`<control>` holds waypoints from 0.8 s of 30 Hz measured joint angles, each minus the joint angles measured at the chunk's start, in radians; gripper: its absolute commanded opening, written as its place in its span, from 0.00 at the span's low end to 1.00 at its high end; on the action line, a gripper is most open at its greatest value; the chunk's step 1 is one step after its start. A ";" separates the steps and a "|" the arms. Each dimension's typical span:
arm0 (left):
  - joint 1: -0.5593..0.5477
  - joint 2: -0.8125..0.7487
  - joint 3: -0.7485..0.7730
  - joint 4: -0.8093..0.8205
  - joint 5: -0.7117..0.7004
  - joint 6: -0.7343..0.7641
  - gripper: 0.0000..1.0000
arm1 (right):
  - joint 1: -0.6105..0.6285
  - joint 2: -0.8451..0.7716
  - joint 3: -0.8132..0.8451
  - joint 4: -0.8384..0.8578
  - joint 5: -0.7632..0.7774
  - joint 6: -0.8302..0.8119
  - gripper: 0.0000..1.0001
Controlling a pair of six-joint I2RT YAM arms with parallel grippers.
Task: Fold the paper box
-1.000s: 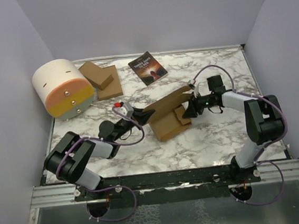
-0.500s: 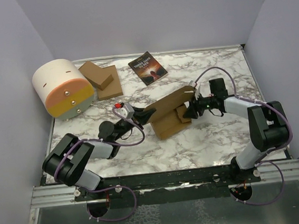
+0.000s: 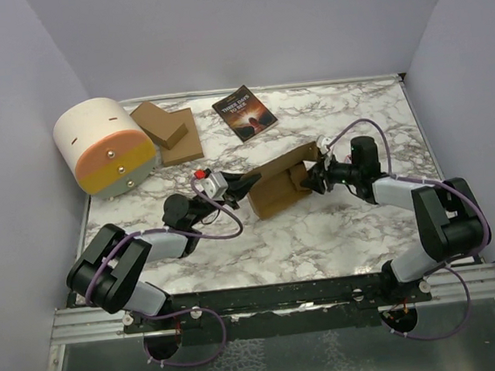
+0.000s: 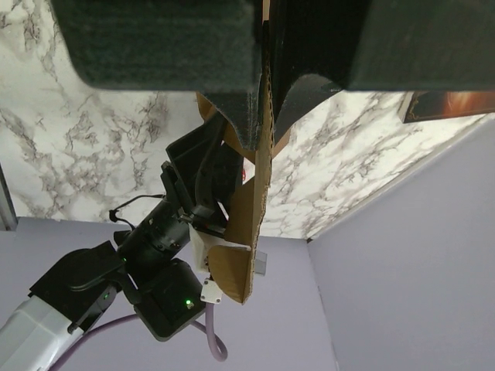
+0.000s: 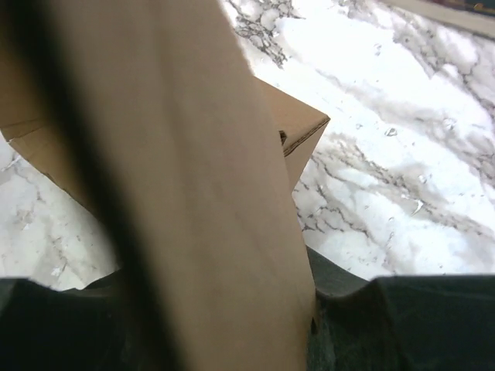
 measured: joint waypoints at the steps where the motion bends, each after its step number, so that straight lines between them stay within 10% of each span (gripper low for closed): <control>1: 0.000 0.000 0.001 -0.001 0.003 0.010 0.00 | 0.007 0.000 -0.005 0.024 0.012 -0.005 0.38; 24: 0.000 0.132 -0.060 0.067 0.005 -0.095 0.00 | 0.034 0.026 -0.001 0.054 0.074 -0.073 0.42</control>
